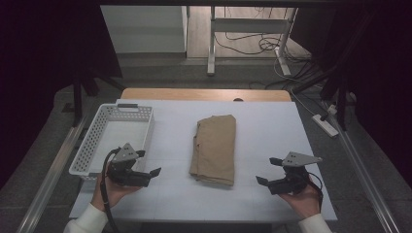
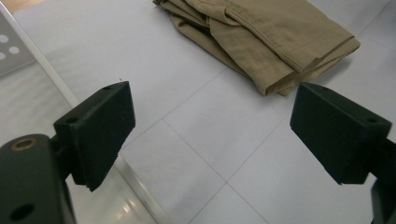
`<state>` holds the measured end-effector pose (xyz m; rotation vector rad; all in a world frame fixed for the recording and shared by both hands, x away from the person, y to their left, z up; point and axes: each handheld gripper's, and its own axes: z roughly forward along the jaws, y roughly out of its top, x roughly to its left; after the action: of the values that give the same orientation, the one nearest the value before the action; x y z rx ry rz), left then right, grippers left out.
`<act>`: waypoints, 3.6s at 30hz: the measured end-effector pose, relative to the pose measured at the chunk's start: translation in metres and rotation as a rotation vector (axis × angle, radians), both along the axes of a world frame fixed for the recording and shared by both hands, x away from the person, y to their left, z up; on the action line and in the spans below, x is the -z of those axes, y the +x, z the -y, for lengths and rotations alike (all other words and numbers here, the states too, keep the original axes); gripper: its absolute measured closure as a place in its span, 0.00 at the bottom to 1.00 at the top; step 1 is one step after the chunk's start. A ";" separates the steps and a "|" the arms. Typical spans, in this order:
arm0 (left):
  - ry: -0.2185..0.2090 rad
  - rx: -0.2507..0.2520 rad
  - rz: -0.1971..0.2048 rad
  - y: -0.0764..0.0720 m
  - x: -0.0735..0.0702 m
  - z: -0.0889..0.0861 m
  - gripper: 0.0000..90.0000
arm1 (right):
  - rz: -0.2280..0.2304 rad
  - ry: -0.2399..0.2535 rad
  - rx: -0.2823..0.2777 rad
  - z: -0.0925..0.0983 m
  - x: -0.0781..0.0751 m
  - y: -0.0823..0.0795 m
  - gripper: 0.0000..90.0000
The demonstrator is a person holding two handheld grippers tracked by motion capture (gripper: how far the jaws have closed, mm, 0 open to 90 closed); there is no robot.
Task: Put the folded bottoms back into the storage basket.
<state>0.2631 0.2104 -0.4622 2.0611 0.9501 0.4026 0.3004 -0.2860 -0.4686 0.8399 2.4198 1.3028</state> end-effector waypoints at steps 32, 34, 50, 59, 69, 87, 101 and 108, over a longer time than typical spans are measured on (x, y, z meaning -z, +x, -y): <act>0.016 -0.001 -0.004 0.004 0.000 0.002 0.15 | -0.003 -0.006 -0.115 -0.045 -0.006 0.009 0.13; 0.016 0.000 -0.005 0.004 0.000 0.002 0.15 | -0.002 -0.005 -0.126 -0.049 -0.006 0.009 0.13; 0.021 0.002 -0.004 0.004 0.000 0.002 0.15 | -0.025 -0.025 -0.173 -0.069 -0.003 0.015 0.13; 0.020 0.004 -0.005 0.004 0.000 0.003 0.15 | -0.038 -0.048 -0.196 -0.081 0.000 0.019 0.13; 0.023 0.003 -0.009 0.004 0.001 0.002 0.15 | -0.040 -0.058 -0.210 -0.093 0.001 0.021 0.13; 0.001 0.004 -0.015 0.003 0.000 0.002 0.15 | -0.057 -0.108 -0.248 -0.116 0.007 0.026 0.13; 0.003 0.007 -0.022 0.003 0.001 0.002 0.15 | -0.070 -0.234 -0.278 -0.131 0.021 0.021 0.13; 0.002 0.006 -0.021 0.003 0.002 0.000 0.15 | -0.082 -0.295 -0.259 -0.131 0.029 0.022 0.13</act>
<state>0.2664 0.2100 -0.4638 2.0734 0.9566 0.3797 0.3225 -0.1545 -0.4975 0.5232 2.7682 0.9660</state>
